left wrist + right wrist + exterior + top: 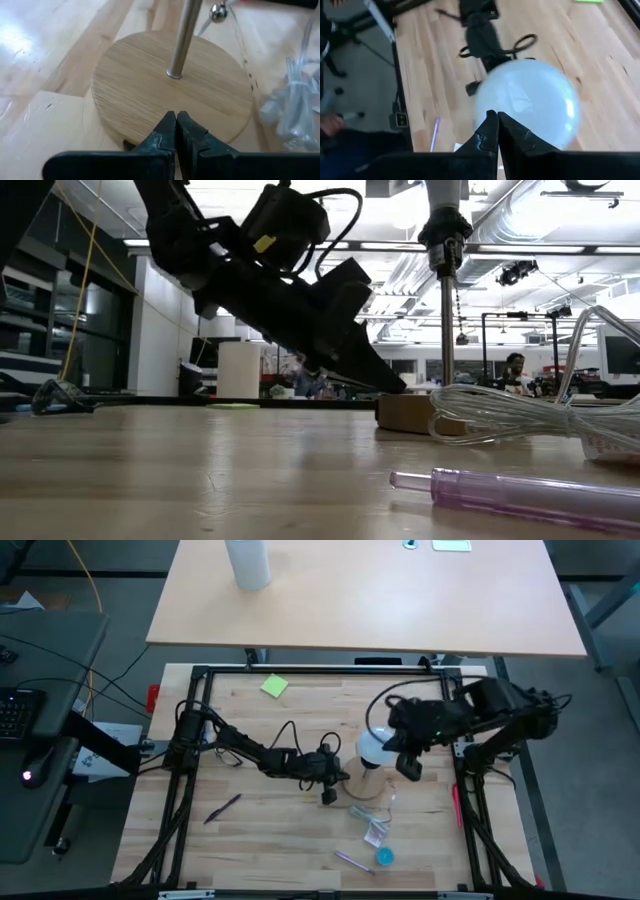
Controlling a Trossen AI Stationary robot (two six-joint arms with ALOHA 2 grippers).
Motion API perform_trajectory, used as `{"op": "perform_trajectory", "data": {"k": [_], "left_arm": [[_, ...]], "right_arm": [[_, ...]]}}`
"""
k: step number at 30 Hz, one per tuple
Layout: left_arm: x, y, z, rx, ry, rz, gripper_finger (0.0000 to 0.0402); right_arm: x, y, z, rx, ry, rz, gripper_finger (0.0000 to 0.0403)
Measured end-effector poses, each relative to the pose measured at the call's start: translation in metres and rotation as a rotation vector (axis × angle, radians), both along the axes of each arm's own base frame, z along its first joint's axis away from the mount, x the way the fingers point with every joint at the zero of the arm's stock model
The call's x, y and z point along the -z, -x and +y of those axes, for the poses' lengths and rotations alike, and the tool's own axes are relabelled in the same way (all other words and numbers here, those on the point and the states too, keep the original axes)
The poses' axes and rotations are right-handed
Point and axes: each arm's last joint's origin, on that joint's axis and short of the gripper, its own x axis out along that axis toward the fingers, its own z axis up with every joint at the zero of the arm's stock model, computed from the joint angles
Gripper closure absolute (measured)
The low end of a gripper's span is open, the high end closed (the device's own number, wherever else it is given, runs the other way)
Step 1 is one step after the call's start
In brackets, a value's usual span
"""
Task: Screw lightbulb
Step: Remove the lightbulb from the lamp
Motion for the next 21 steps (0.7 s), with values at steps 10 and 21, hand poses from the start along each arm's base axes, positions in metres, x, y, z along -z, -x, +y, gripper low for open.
{"op": "perform_trajectory", "data": {"k": [10,21], "left_arm": [[0.016,-0.026,-0.003,-0.05,0.021,-0.022,0.0402],[0.013,-0.031,0.002,-0.079,0.06,-0.028,0.0402]], "right_arm": [[-0.003,-0.012,0.003,-0.139,0.036,0.012,0.0403],[-0.014,0.013,0.015,-0.09,-0.026,-0.014,0.0403]]}}
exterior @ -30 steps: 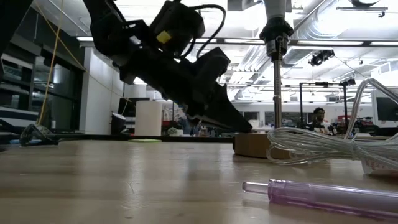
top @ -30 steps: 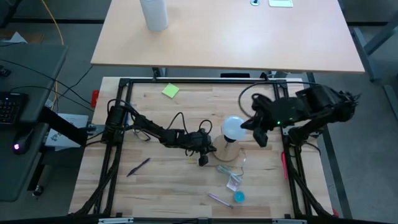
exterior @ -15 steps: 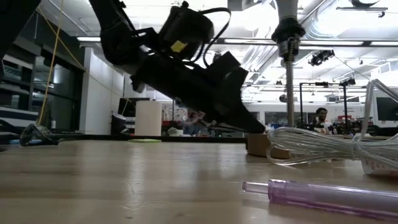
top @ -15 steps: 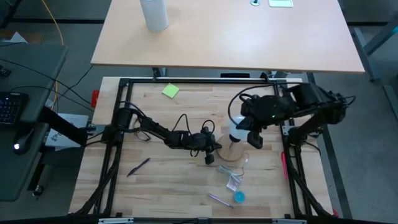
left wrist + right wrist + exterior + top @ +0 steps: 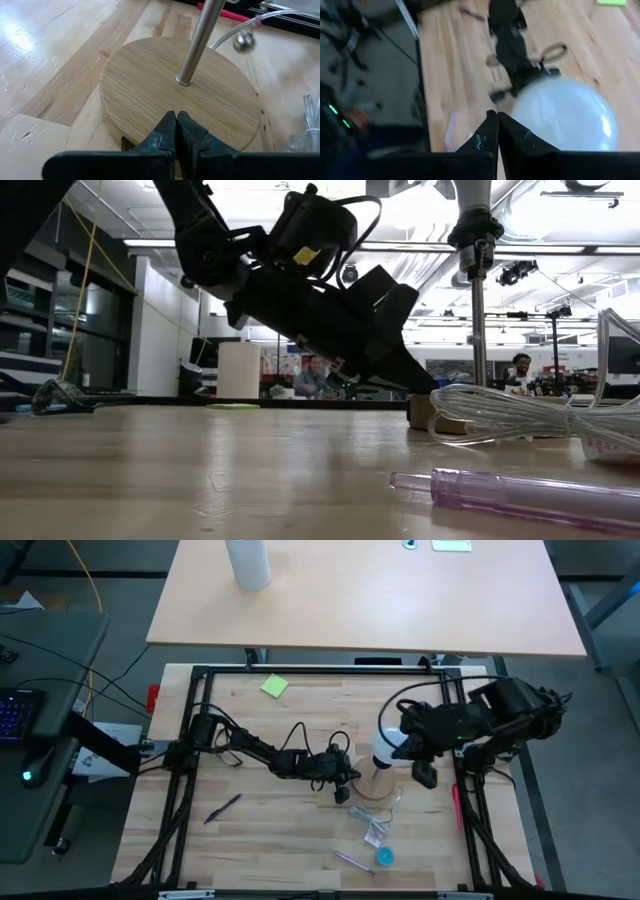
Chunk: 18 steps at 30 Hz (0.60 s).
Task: Screw lightbulb
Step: Remove the lightbulb from the lamp
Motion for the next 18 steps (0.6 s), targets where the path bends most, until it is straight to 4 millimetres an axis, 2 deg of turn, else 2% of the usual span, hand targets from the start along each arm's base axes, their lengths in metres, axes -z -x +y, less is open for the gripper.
{"op": "perform_trajectory", "data": {"k": [2,5,11,18], "left_arm": [[0.0,0.0,0.001,0.014,0.009,0.001,0.0401],[0.0,0.0,0.001,0.014,0.01,0.001,0.0401],[0.0,0.0,0.001,0.014,0.01,0.001,0.0401],[0.0,0.0,0.001,0.015,0.01,0.0,0.0401]], "right_arm": [[0.001,-0.01,0.003,0.033,-0.033,-0.032,0.0403],[0.012,-0.03,0.002,0.094,-0.049,0.007,0.0403],[0.029,-0.058,-0.011,0.219,-0.054,0.074,0.0403],[0.043,-0.063,-0.017,0.32,-0.041,0.194,0.0403]]}}
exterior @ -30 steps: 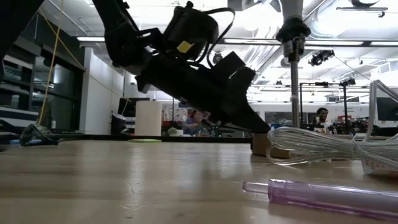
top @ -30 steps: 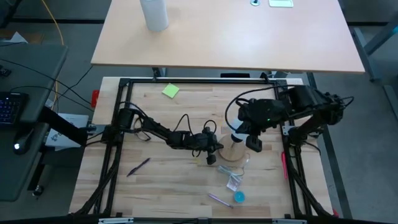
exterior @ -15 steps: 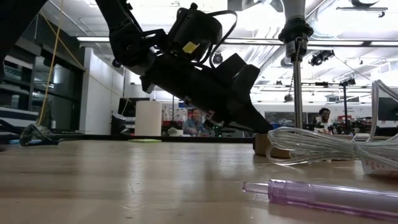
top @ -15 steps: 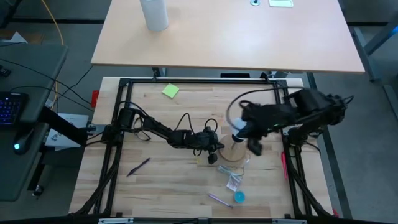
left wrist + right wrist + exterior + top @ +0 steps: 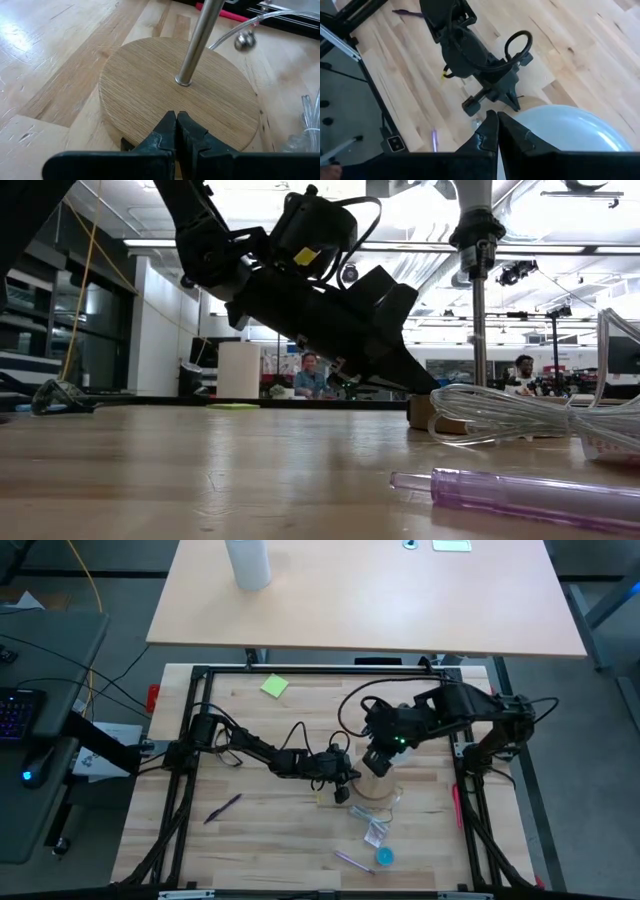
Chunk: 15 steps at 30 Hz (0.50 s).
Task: Screw lightbulb
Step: Remove the lightbulb from the lamp
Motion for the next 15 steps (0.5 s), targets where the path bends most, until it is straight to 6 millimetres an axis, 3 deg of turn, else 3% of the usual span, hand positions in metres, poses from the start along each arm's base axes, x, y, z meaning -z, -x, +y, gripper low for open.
{"op": "perform_trajectory", "data": {"k": [15], "left_arm": [[0.0,0.0,0.001,-0.022,0.028,0.001,0.0402]], "right_arm": [[-0.007,0.025,0.031,-0.053,-0.116,0.033,0.0403]]}}
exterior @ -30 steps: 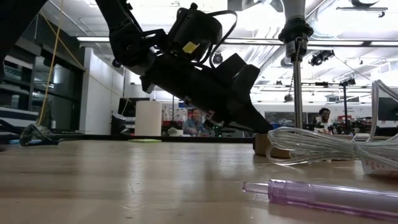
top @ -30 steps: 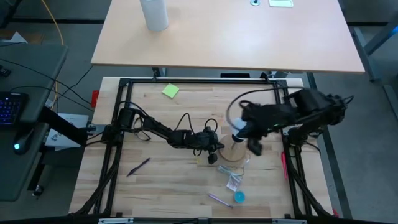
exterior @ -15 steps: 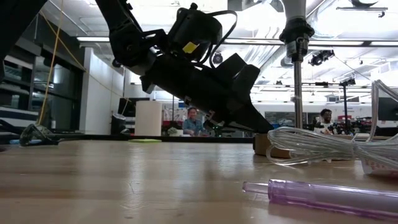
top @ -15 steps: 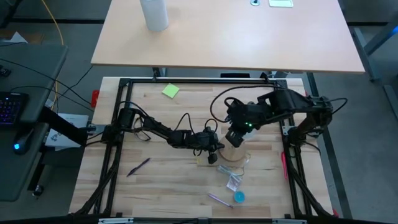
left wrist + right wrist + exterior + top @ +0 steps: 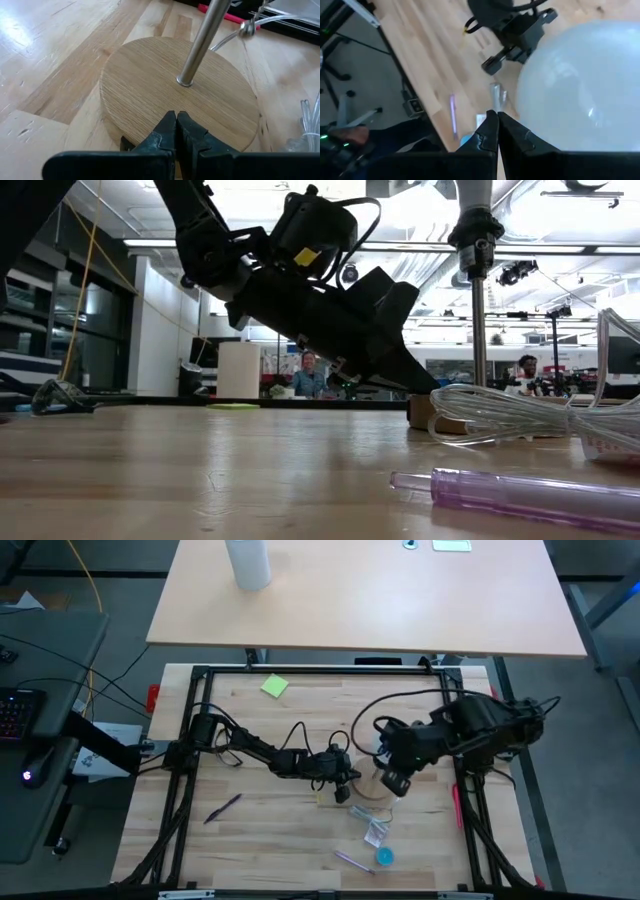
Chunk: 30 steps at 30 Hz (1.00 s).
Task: Screw lightbulb
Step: Remove the lightbulb from the lamp
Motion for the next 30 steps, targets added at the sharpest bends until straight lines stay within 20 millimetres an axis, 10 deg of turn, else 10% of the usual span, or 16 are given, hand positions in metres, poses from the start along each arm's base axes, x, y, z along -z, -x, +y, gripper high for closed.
{"op": "perform_trajectory", "data": {"k": [14,30], "left_arm": [[0.0,0.0,0.001,-0.003,0.0,0.0,0.0402],[0.0,0.0,0.001,-0.002,0.001,-0.005,0.0402]], "right_arm": [[-0.033,0.048,0.016,0.072,-0.153,-0.168,0.0403],[-0.01,0.001,-0.064,0.349,0.171,-0.089,0.0403]]}}
